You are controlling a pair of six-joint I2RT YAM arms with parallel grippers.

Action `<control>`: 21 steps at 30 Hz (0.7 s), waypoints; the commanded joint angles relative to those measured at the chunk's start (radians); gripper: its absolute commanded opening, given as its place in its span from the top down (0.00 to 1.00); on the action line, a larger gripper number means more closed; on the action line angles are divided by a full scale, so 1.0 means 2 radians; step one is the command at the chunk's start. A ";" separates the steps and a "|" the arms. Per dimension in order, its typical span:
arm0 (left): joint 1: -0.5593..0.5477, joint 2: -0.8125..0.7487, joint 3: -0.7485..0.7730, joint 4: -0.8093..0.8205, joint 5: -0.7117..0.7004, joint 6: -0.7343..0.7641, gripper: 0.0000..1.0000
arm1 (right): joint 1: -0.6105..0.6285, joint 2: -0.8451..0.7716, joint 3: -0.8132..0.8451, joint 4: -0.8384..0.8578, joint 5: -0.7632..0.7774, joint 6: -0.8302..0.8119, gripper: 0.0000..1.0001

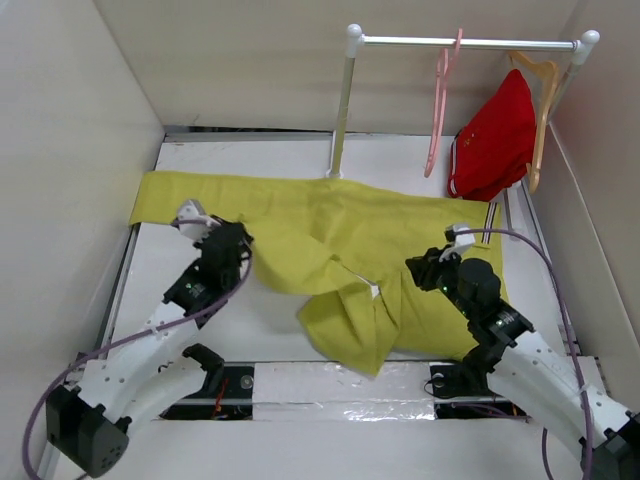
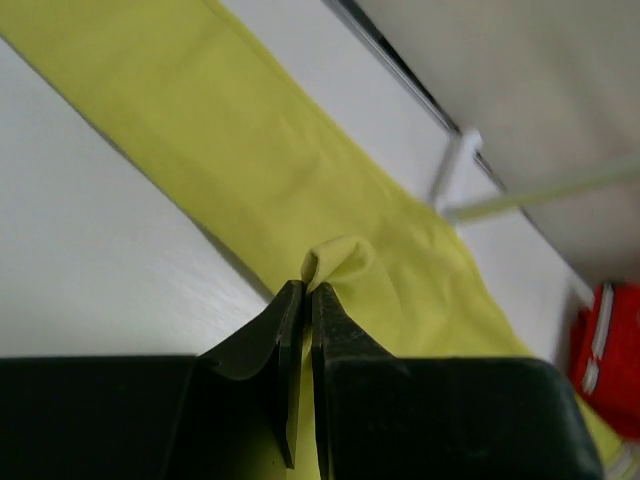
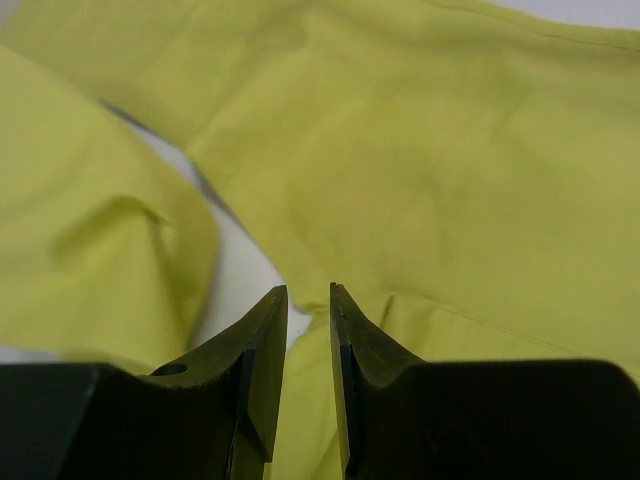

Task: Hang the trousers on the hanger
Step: Flatten out the trousers at the center of the board.

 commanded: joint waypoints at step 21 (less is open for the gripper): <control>0.465 0.150 0.359 -0.202 0.060 0.207 1.00 | -0.088 -0.117 -0.031 -0.050 -0.010 0.004 0.70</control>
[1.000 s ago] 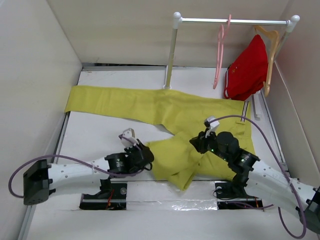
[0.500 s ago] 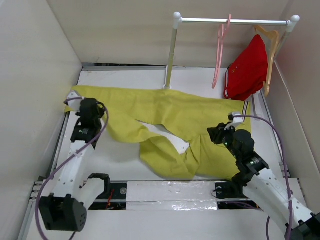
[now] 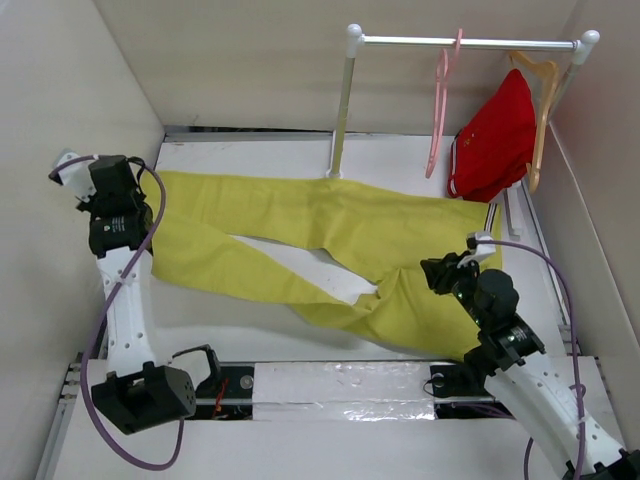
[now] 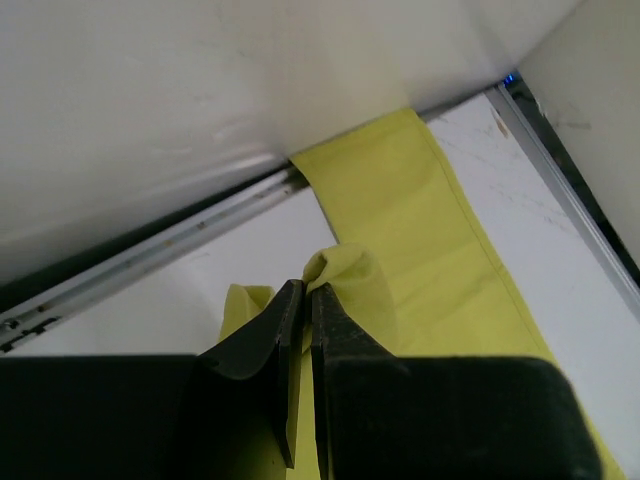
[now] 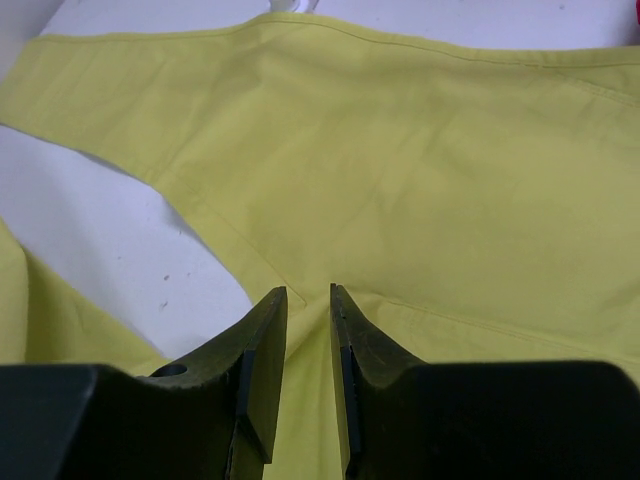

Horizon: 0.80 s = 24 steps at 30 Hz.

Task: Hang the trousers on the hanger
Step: Flatten out the trousers at the center of the board.

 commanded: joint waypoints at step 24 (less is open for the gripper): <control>-0.023 0.102 0.005 0.008 -0.065 -0.003 0.55 | -0.008 0.004 -0.002 -0.044 0.200 0.091 0.25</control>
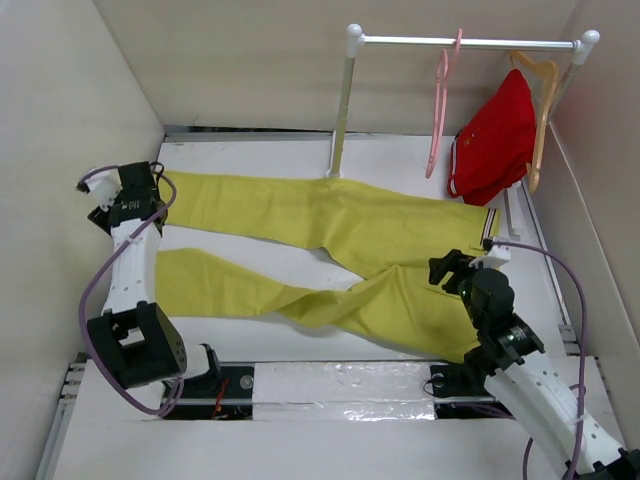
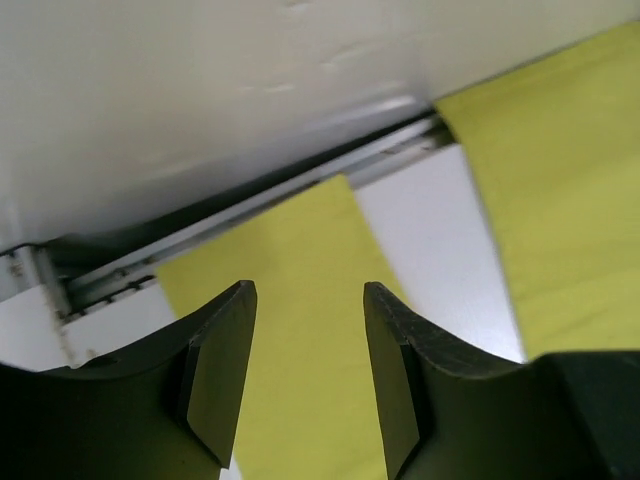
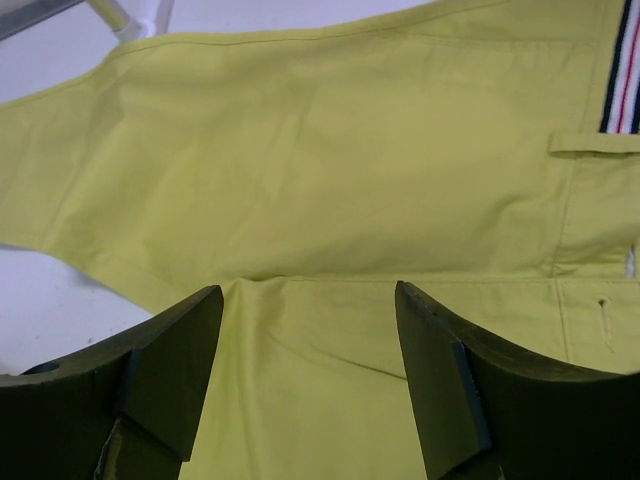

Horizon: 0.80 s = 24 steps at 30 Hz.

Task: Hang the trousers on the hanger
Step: Flatten out the trousers at the center of the board.

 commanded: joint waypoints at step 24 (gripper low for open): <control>-0.637 -0.341 -0.405 0.248 0.181 -0.086 0.32 | -0.255 0.197 0.016 0.073 -0.049 0.008 0.20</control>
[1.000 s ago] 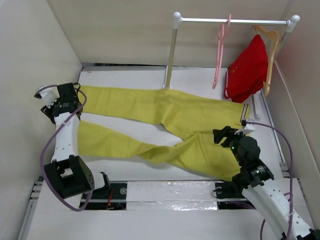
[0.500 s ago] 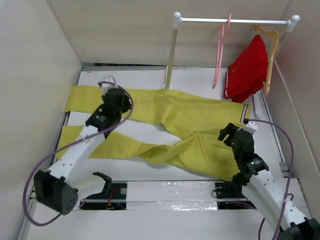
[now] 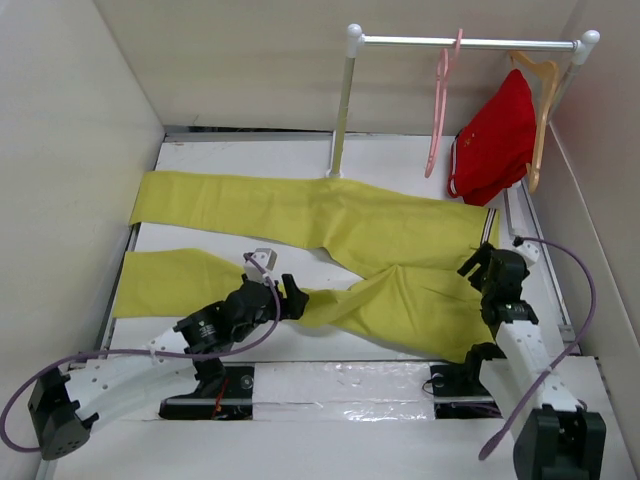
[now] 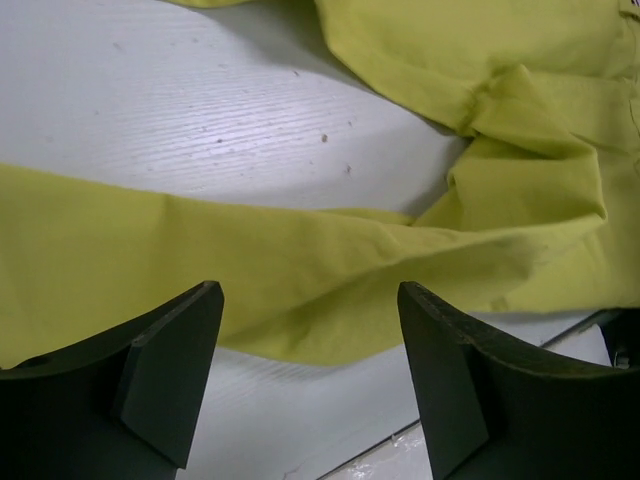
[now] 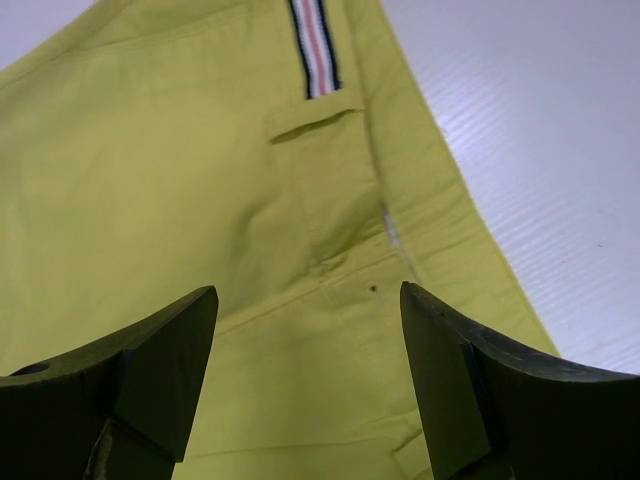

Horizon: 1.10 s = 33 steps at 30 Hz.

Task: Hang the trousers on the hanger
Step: Flatten out the trousers at the center of the board.

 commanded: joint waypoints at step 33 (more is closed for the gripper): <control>0.056 0.291 0.143 0.236 -0.058 0.132 1.00 | -0.158 0.302 0.191 0.182 -0.232 0.017 0.94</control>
